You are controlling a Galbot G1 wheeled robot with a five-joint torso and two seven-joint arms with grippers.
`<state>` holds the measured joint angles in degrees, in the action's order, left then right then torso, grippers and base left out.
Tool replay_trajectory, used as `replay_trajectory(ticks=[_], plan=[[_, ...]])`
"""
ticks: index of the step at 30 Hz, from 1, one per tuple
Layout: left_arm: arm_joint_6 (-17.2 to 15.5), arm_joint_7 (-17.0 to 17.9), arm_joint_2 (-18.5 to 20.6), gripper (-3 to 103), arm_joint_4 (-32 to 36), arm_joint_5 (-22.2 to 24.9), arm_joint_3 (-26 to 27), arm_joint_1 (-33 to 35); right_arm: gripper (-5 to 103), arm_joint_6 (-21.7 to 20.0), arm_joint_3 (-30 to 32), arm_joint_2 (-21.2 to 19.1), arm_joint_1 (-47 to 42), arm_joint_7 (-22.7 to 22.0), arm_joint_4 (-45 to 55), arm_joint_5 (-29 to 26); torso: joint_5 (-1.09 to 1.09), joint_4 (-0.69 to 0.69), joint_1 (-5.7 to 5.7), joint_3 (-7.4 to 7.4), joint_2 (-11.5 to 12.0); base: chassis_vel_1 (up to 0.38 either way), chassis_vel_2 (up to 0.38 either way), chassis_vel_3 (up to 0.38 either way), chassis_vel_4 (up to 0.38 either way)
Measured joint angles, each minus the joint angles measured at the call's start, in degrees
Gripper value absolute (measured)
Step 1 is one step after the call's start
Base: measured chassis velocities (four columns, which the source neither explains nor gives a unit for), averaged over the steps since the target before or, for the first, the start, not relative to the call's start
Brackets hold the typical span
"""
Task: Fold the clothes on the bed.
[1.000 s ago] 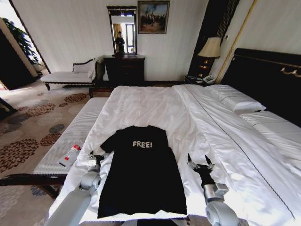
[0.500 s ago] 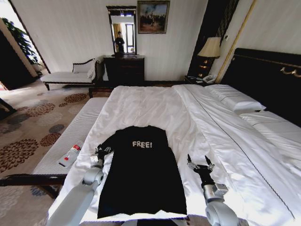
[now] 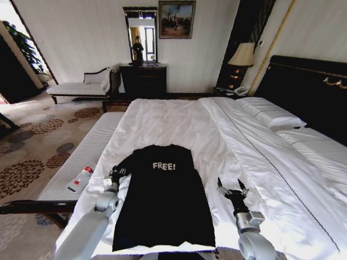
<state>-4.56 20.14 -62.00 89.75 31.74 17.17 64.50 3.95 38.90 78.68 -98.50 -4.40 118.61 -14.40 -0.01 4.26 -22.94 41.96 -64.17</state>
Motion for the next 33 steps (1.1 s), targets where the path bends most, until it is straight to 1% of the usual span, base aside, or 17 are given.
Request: replay_trajectory(ticks=[3, 5, 6, 7, 9, 10, 13, 15, 19, 21, 24, 25, 26, 27, 30, 31, 33], plan=[[0.0, 0.0, -0.1, 89, -1.1, 0.3, -0.9, -0.8, 100, 0.0, 0.1, -0.2, -0.1, 0.0, 0.2, -0.3, 0.0, 0.0, 0.0, 0.0, 0.0, 0.0, 0.0, 0.0, 0.0], [0.0, -0.1, -0.1, 89, -1.5, 0.2, -1.2, -1.2, 100, 0.0, 0.1, -0.3, -0.1, 0.0, 0.3, -0.5, 0.0, 0.0, 0.0, 0.0, 0.0, 0.0, 0.0, 0.0, 0.0], [0.0, -0.3, -0.2, 96, -2.2, 0.1, -1.6, -1.7, 100, 0.0, 0.3, -0.5, -0.1, 0.0, 0.4, -0.8, 0.0, 0.0, 0.0, 0.0, 0.0, 0.0, 0.0, 0.0, 0.0], [0.0, -0.4, -0.3, 94, -2.7, 0.1, -2.0, -2.1, 100, -0.1, 0.6, -0.7, -0.1, 0.0, 0.5, -1.1, -0.01, 0.0, 0.0, 0.0, 0.0, 0.0, 0.0, 0.0, 0.0], [0.0, -0.4, -0.5, 85, -3.3, 0.2, -2.4, -2.7, 100, -0.2, 1.1, -1.0, -0.1, -0.1, 0.8, -1.5, 0.0, 0.0, 0.0, 0.0, 0.0, 0.0, 0.0, 0.0, 0.0], [0.0, -0.4, -0.5, 85, -3.3, 0.2, -2.4, -2.7, 100, -0.2, 1.1, -1.0, -0.1, -0.1, 0.8, -1.5, 0.0, 0.0, 0.0, 0.0, 0.0, 0.0, 0.0, 0.0, 0.0], [0.6, -0.4, -0.8, 70, -3.9, 0.3, -2.5, -2.9, 100, -0.3, 1.6, -1.1, -0.2, -0.1, 1.0, -2.3, 0.0, 0.0, 0.0, 0.0, 0.0, 0.0, 0.0, 0.0, 0.0], [0.8, -0.4, -0.9, 70, -4.0, 0.3, -2.4, -2.9, 100, -0.3, 1.6, -1.1, -0.3, -0.1, 1.1, -2.5, 0.0, 0.0, 0.0, 0.0, 0.0, 0.0, 0.0, 0.0, 0.0], [1.0, -0.4, -1.1, 47, -4.3, 0.4, -2.1, -2.6, 100, -0.4, 1.6, -1.0, -0.3, -0.1, 1.1, -2.6, 0.0, 0.0, 0.0, 0.0, 0.0, 0.0, 0.0, 0.0, 0.0], [1.0, -0.4, -1.1, 47, -4.3, 0.4, -2.0, -2.6, 100, -0.4, 1.6, -1.0, -0.3, -0.1, 1.1, -2.6, 0.0, 0.0, 0.0, 0.0, 0.0, 0.0, 0.0, 0.0, 0.0], [1.0, -0.4, -1.1, 32, -4.4, 0.6, -1.5, -2.3, 100, -0.5, 1.4, -0.8, -0.3, -0.1, 1.3, -2.5, 0.0, 0.0, 0.0, 0.0, 0.0, 0.0, 0.0, 0.0, 0.0], [1.0, -0.4, -1.1, 32, -4.4, 0.6, -1.5, -2.3, 100, -0.5, 1.4, -0.8, -0.3, -0.1, 1.3, -2.5, 0.0, 0.0, 0.0, 0.0, 0.0, 0.0, 0.0, 0.0, 0.0], [1.0, -0.4, -1.1, 26, -4.5, 0.7, -1.4, -2.2, 100, -0.5, 1.4, -0.8, -0.3, -0.1, 1.3, -2.5, 0.0, 0.0, 0.0, 0.0, 0.0, 0.0, 0.0, 0.0, 0.0], [1.0, -0.4, -1.1, 26, -4.6, 0.7, -1.3, -2.2, 100, -0.5, 1.4, -0.8, -0.3, -0.1, 1.3, -2.5, 0.0, 0.0, 0.0, 0.0, 0.0, 0.0, 0.0, 0.0, 0.0], [1.0, -0.5, -1.1, 10, -4.8, 1.0, -1.1, -2.4, 100, -0.5, 1.4, -0.7, -0.5, -0.1, 1.3, -2.3, 0.0, 0.0, 0.0, 0.0, 0.0, 0.0, 0.0, 0.0, 0.0], [1.0, -0.5, -1.1, 10, -4.8, 1.0, -1.1, -2.4, 100, -0.5, 1.4, -0.7, -0.5, -0.1, 1.3, -2.3, 0.0, 0.0, 0.0, 0.0, 0.0, 0.0, 0.0, 0.0, 0.0], [1.0, -0.5, -1.1, 2, -4.8, 1.2, -0.9, -2.5, 100, -0.5, 1.5, -0.7, -0.7, 0.0, 1.4, -2.3, 0.0, 0.01, 0.0, 0.0, 0.0, 0.0, 0.0, 0.0, 0.0]])
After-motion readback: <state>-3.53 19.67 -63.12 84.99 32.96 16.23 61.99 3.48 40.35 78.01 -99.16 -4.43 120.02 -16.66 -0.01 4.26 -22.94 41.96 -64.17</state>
